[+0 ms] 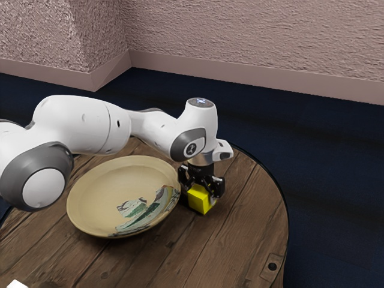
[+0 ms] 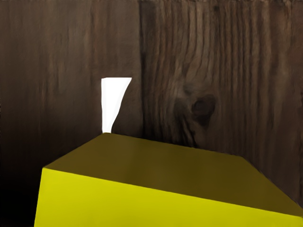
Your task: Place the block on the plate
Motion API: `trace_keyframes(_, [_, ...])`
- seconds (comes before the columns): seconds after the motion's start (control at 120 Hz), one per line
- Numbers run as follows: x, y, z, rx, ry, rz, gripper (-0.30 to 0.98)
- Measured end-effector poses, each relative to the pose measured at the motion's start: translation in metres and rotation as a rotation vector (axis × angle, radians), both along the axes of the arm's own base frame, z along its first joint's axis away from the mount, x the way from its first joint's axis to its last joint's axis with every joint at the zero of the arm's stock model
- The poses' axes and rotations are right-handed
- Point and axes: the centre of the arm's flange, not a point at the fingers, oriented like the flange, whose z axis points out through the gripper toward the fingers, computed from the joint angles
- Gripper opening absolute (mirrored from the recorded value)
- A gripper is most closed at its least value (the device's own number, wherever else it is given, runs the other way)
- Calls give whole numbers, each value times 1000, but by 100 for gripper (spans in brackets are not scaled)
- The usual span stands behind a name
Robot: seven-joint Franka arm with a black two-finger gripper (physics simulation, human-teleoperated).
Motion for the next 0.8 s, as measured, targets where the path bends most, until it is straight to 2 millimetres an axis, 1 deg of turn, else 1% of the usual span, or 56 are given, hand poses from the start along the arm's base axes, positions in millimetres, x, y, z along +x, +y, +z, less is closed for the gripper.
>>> trace_keyframes(0.133, [0,0,2,2,-2,1,45])
trace_keyframes(0.242, [1,0,4,3,-5,1,44])
trace_keyframes(0.275, [0,-2,7,3,-10,-1,43])
trace_keyframes(0.358, [-1,-10,26,-4,-31,-11,40])
trace_keyframes(0.408, [-4,-12,45,-8,-50,-13,38])
trace_keyframes(0.458, [-15,-7,68,-12,-62,-9,38])
trace_keyframes(0.508, [-26,6,88,-9,-73,4,38])
trace_keyframes(0.55, [-36,23,100,1,-76,23,38])
trace_keyframes(0.633, [-56,62,117,16,-76,69,39])
trace_keyframes(0.7, [-76,88,122,23,-63,101,39])
trace_keyframes(0.75, [-88,106,119,27,-49,126,39])
trace_keyframes(0.8, [-96,119,114,32,-36,145,39])
